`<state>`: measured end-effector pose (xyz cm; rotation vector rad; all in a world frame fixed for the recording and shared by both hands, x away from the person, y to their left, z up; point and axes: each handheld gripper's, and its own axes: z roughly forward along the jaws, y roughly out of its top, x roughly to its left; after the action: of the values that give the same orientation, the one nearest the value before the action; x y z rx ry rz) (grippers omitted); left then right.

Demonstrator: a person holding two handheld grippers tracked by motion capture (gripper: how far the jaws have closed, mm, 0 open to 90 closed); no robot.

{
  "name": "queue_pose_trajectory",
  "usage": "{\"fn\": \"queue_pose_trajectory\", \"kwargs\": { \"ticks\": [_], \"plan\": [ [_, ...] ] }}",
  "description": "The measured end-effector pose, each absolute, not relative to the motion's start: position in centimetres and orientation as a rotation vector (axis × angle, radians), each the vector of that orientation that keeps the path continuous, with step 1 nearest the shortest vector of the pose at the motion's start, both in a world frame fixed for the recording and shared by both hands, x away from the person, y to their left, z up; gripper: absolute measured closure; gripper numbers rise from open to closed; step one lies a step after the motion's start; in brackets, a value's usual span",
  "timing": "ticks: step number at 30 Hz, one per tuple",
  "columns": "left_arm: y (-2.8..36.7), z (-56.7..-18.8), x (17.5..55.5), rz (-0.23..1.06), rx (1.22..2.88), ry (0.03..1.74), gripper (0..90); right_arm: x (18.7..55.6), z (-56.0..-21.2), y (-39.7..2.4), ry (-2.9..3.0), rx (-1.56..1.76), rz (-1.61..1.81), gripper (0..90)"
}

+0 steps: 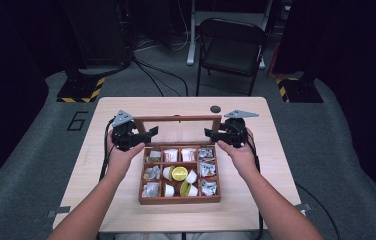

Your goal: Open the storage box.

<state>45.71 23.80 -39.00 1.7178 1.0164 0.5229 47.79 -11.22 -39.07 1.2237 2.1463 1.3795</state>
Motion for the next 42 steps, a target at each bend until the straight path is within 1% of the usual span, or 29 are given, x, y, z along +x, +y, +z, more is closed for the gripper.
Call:
{"fn": "queue_pose_trajectory", "kwargs": {
  "ticks": [1, 7, 29, 33, 37, 42],
  "plan": [
    [23.8, -39.1, 45.8, 0.523, 1.719, 1.019, 30.0, 47.9, -39.1, -11.3, 2.149, 1.227, 1.396, 43.7],
    [23.9, -39.7, 46.5, 0.494, 1.711, 1.038, 30.5, 48.3, -39.1, -11.2, 2.146, 1.229, 1.401, 45.2],
    [24.0, -41.4, 47.9, 0.435, 1.714, 1.086, 31.2, 49.2, -39.4, -11.7, 2.102, 1.267, 1.430, 45.6],
    [24.1, -41.8, 48.2, 0.410, 1.728, 1.100, 32.3, 49.3, -39.5, -11.8, 2.105, 1.276, 1.432, 45.5],
    [24.7, -43.1, 48.2, 0.376, 1.702, 1.123, 34.1, 49.3, -39.7, -11.8, 2.115, 1.265, 1.421, 45.4],
    [24.9, -44.0, 48.2, 0.375, 1.706, 1.137, 35.7, 49.4, -39.9, -11.7, 2.118, 1.273, 1.424, 45.1]
  ]
}}
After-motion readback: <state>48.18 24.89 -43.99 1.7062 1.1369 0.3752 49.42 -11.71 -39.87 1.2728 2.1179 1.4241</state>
